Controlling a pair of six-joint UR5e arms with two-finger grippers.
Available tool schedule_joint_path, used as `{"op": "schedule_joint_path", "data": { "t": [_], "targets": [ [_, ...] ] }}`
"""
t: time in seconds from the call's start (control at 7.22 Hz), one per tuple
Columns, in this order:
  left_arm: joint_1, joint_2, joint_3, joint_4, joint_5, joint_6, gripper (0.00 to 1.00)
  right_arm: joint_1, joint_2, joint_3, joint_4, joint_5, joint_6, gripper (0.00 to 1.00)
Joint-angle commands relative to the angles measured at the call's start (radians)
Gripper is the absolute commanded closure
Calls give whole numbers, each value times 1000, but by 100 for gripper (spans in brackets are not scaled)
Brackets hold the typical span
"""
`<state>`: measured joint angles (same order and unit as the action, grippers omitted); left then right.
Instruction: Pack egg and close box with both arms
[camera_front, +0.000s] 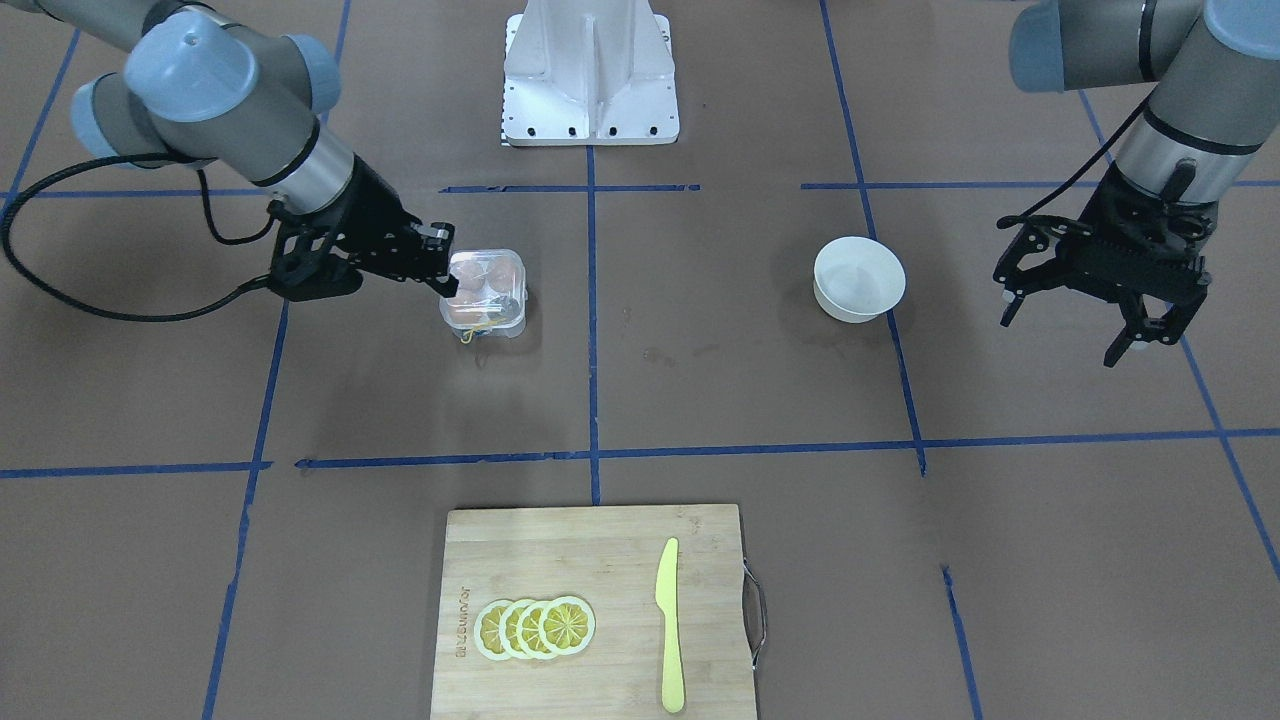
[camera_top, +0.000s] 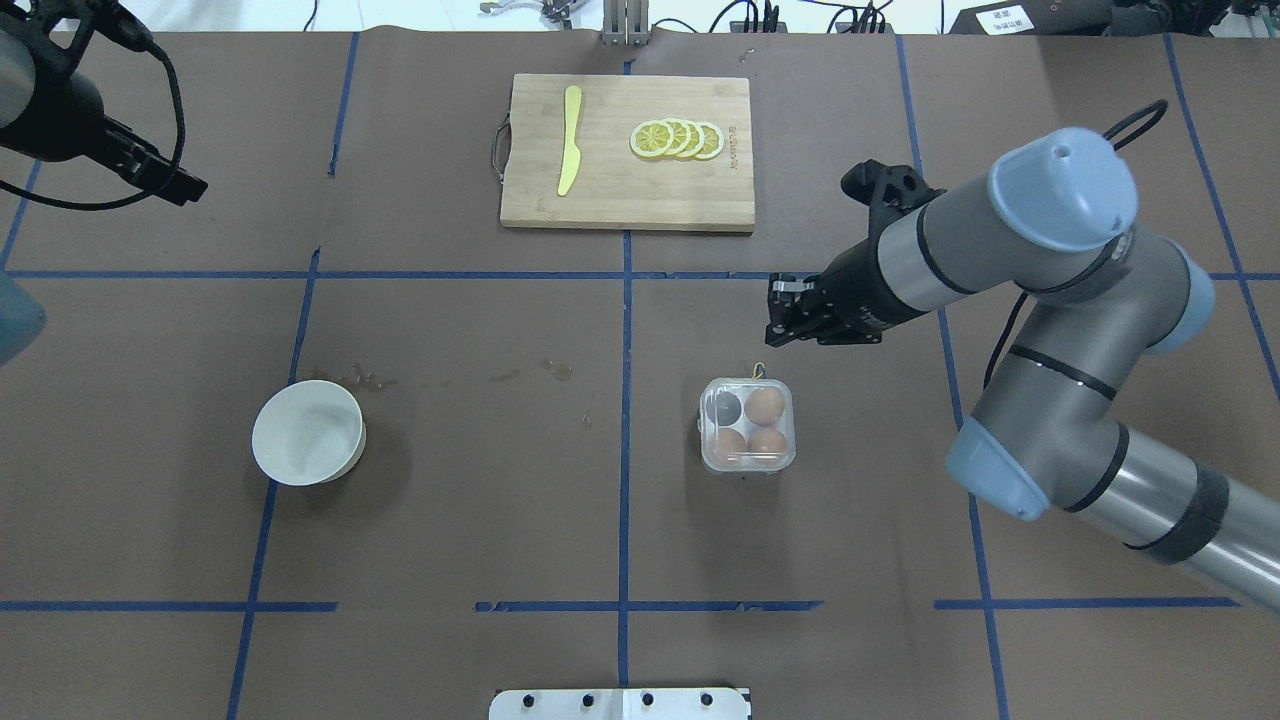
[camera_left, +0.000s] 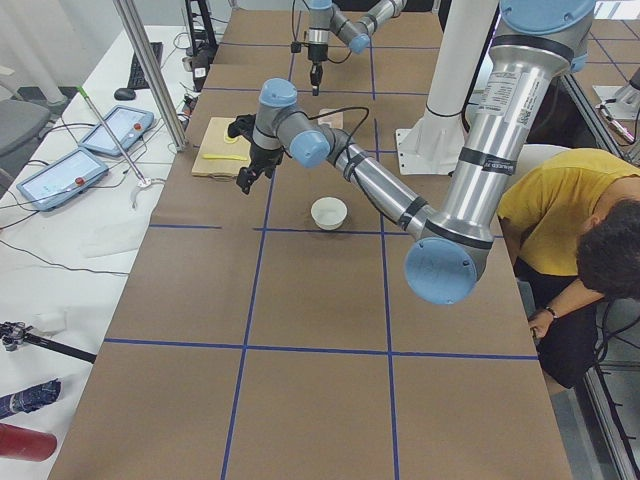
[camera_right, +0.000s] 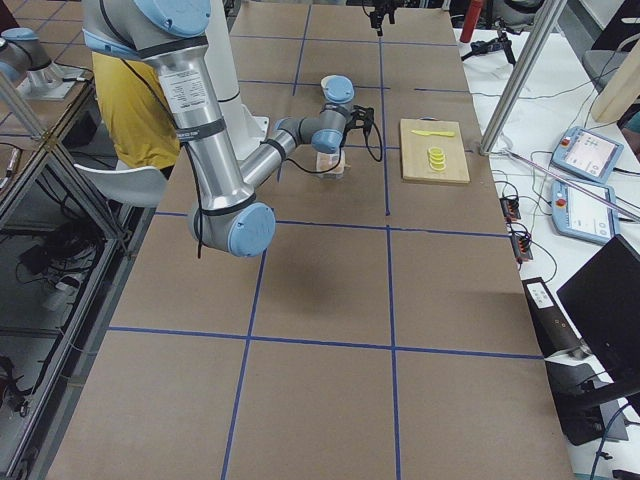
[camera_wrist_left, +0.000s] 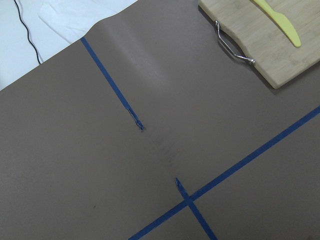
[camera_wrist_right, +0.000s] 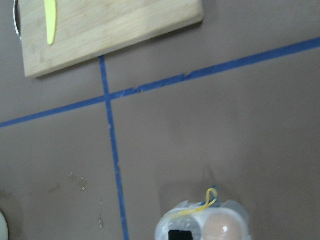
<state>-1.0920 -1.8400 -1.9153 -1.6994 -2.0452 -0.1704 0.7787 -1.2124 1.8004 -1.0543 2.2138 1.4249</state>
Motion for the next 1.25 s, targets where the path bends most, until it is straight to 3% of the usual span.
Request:
{"op": "schedule_joint_path", "data": {
  "t": [0.0,0.14,0.28,0.55,0.83,0.97,1.11],
  "targets": [
    [-75,45,33,1,-1,115,1,175,-131,-7,-9,95,-225,100],
    [-127,56,62,1,-12,188,1,251,-162,-51,-10,124,-359,56],
    [-205,59,126,1,-85,291,1,351,-168,-118,-12,189,-467,1],
    [-314,85,191,6,-154,393,1,512,-177,-231,-68,239,-800,0],
    [-354,100,228,73,-164,394,1,653,-171,-265,-381,193,-1257,0],
    [-355,102,228,168,-164,394,1,671,-130,-268,-512,111,-1417,0],
    [-361,102,234,213,-162,394,0,668,-100,-271,-570,84,-1437,0]
  ]
}}
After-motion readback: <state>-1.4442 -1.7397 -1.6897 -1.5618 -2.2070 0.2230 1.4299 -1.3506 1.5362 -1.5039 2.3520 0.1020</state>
